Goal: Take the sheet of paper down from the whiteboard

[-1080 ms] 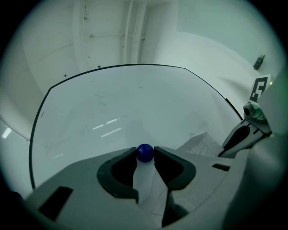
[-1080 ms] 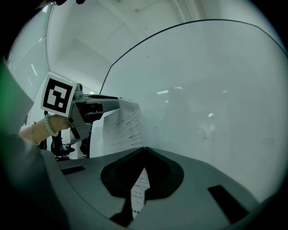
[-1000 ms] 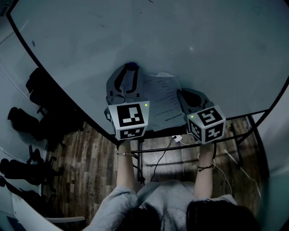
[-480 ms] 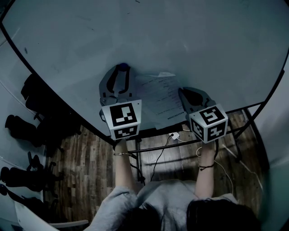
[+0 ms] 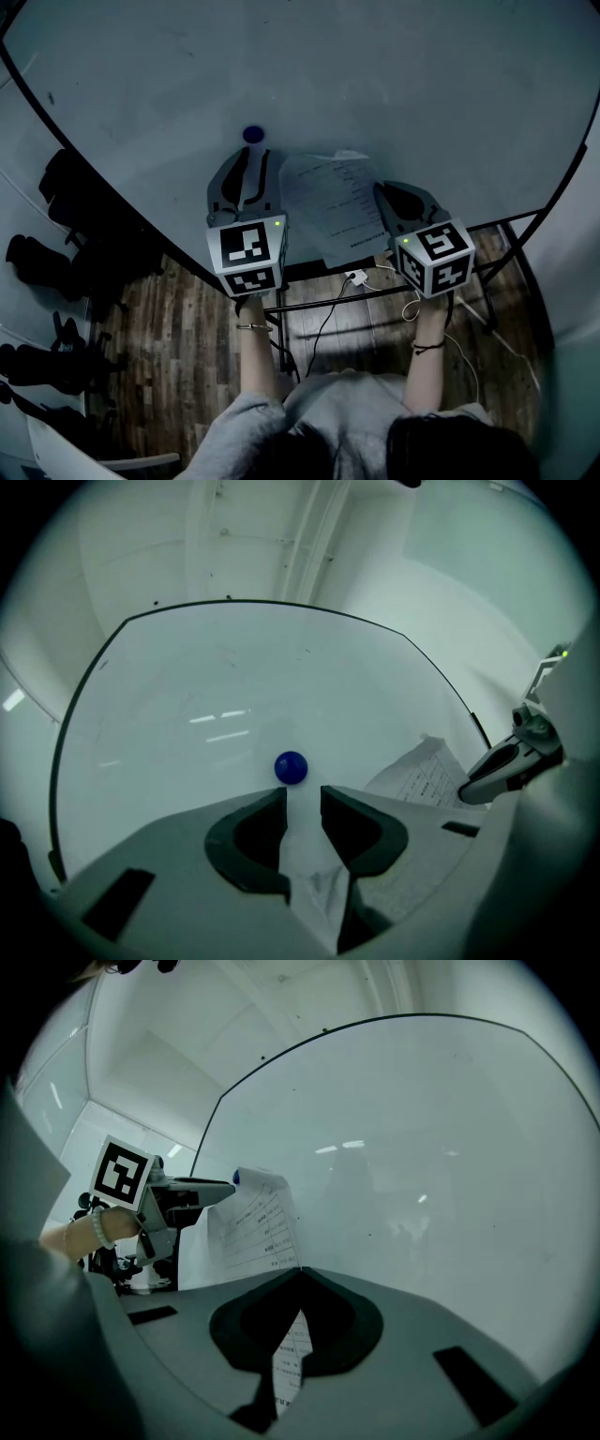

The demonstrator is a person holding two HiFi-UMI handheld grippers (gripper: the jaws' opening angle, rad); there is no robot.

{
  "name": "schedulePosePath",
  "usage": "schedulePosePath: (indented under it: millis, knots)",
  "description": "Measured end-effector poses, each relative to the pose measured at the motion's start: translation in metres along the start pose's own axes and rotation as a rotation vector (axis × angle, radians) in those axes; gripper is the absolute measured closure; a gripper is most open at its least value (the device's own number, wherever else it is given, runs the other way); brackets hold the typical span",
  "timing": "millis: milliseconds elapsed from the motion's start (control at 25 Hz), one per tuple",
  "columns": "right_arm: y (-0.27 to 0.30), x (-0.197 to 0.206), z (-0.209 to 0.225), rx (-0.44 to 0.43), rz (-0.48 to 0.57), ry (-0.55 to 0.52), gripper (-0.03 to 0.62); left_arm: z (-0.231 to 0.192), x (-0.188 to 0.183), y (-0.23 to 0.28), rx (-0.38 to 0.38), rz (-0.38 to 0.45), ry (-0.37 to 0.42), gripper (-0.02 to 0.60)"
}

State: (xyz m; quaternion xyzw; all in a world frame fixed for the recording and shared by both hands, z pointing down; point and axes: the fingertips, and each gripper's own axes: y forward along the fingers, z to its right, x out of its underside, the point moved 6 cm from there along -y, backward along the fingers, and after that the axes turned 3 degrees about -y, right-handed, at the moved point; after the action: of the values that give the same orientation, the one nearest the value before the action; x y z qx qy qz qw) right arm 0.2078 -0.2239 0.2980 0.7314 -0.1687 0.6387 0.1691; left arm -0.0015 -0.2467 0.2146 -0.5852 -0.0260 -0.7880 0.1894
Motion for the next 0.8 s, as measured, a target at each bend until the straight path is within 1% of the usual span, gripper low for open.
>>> schedulePosePath:
  millis: [80,160,400,680,800]
  knots:
    - [-0.001,0.002,0.0,0.002,-0.009,-0.005,0.594,0.003,0.009,-0.003,0.023,-0.021,-0.046,0.465]
    - [-0.002,0.005,0.0,0.002,-0.021,-0.007,0.594,0.005,0.016,-0.006,0.033,-0.037,-0.076,0.465]
    - [-0.004,0.013,0.003,0.011,-0.052,-0.008,0.594,0.004,0.032,-0.013,0.035,-0.073,-0.129,0.471]
    - [-0.007,0.019,0.009,0.026,-0.054,-0.017,0.594,0.005,0.051,-0.021,0.034,-0.117,-0.197,0.488]
    - [-0.007,0.018,0.011,0.039,-0.039,-0.027,0.594,0.007,0.059,-0.022,0.042,-0.142,-0.234,0.514]
